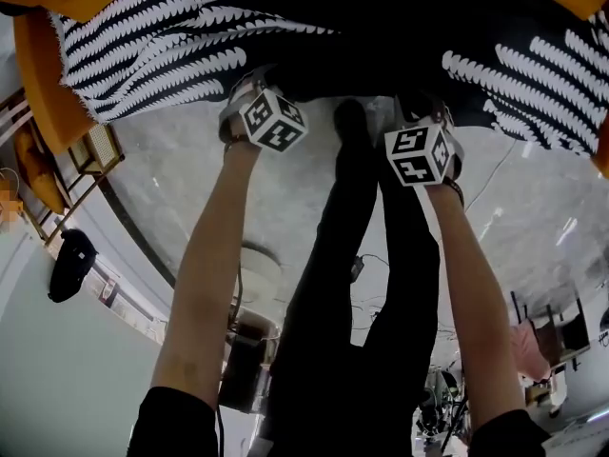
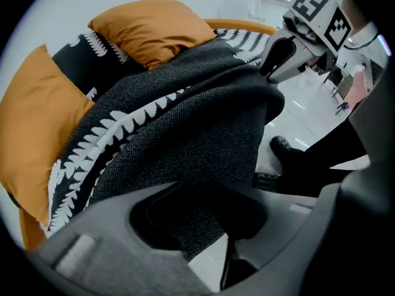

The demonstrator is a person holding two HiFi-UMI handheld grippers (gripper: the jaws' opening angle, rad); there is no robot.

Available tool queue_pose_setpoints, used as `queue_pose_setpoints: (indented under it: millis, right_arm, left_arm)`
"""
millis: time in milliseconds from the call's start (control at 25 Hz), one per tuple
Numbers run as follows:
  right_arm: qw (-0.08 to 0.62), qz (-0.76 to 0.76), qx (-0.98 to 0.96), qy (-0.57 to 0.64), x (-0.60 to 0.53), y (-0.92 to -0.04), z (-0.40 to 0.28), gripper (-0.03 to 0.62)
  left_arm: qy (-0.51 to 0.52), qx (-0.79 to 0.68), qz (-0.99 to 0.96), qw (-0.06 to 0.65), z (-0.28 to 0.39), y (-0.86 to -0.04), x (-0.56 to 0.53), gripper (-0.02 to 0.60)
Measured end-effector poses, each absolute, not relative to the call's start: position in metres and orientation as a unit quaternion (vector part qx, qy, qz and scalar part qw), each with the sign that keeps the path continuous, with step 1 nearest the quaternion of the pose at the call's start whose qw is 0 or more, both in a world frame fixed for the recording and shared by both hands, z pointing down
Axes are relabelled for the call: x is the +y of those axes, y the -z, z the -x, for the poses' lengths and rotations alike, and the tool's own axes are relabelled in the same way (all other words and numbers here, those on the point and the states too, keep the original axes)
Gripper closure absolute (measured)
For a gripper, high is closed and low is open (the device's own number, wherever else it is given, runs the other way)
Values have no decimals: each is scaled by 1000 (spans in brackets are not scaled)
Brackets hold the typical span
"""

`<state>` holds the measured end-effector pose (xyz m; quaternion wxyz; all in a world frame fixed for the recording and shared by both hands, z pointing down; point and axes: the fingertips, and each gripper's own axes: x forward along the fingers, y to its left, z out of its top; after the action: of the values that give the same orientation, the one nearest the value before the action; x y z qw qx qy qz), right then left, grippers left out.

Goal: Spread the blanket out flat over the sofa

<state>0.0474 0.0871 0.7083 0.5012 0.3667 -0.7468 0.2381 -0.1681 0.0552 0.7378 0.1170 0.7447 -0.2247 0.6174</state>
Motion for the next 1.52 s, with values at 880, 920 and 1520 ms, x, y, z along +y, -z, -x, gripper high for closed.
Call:
queue_pose_setpoints:
  millis: [880,920,1520]
  right_arm:
    - [583,-321,-723,-183,79,-756,-87,491]
    - [585,-314,-725,-182,80,-755,-87,518]
    - [586,-229,-746,-221,163,-723,-74,583]
  left_arm:
    - [-620,-213,-749,94,178,-718,62,563]
    - [-619,-212,-750,95,178,-716,65,565]
    - [-656,-177,-716,160,219,-716,150,566]
